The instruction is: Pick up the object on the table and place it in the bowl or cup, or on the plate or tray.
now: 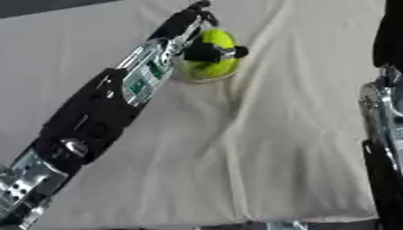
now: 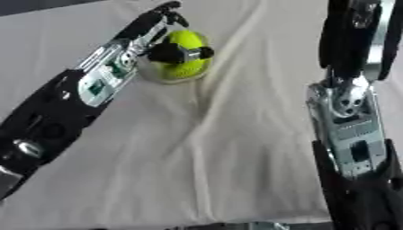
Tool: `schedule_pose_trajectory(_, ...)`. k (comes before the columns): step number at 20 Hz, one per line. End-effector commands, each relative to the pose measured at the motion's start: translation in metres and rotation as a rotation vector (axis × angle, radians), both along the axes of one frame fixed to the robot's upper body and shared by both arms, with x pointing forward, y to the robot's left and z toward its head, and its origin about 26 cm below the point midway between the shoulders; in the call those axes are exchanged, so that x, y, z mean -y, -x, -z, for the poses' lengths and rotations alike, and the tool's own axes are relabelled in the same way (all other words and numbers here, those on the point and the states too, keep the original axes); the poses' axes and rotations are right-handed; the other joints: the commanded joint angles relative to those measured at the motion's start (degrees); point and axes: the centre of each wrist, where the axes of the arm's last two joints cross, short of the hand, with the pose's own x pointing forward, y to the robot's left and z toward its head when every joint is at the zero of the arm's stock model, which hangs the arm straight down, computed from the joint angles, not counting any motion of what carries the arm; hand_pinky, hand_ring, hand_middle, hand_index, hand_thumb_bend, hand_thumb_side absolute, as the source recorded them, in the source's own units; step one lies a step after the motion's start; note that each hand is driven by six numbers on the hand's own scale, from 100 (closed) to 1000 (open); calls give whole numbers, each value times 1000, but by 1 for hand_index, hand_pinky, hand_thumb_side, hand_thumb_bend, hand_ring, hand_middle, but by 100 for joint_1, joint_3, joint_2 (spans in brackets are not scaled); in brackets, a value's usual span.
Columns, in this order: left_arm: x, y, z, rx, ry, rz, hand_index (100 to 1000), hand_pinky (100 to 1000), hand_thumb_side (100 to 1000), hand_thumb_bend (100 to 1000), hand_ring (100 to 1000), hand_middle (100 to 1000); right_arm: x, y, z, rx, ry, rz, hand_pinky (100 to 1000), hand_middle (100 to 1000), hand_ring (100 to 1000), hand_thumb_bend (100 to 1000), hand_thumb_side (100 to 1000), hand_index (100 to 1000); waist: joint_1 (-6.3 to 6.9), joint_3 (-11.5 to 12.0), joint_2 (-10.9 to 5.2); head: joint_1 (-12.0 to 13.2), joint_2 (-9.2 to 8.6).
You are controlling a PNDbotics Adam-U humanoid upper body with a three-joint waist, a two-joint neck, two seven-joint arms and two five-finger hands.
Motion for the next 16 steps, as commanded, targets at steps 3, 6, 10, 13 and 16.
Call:
schedule_pose_trajectory(3, -11, 9, -38, 191, -22, -33, 934, 695, 865, 717, 770, 1000, 2, 1, -4, 19, 7, 4, 520, 813, 828, 100, 850, 877, -58, 26, -152, -36, -20)
schedule_pose_trajectory(6, -13, 35, -55, 340, 85, 18, 935, 800, 917, 548, 793, 1000, 3, 1, -4, 18, 9, 9, 520, 813, 828, 100, 850, 877, -60, 61, -153, -69, -20)
schedule_pose_trajectory(10, -19, 80, -70, 444, 245, 138, 928, 869, 983, 403, 788, 1000, 3, 0, -4, 19, 13, 12, 519, 813, 829, 100, 854, 877, -98, 152, -139, -137, -20)
schedule_pose_trajectory(13, -27, 111, -80, 512, 356, 186, 922, 890, 1000, 355, 783, 1000, 4, 0, -4, 20, 14, 14, 519, 814, 829, 100, 857, 878, -142, 237, -124, -181, -20)
schedule_pose_trajectory(16, -35, 135, -83, 570, 448, 190, 917, 893, 998, 357, 783, 1000, 4, 0, -4, 23, 15, 16, 519, 814, 829, 100, 860, 878, -185, 315, -110, -208, -20)
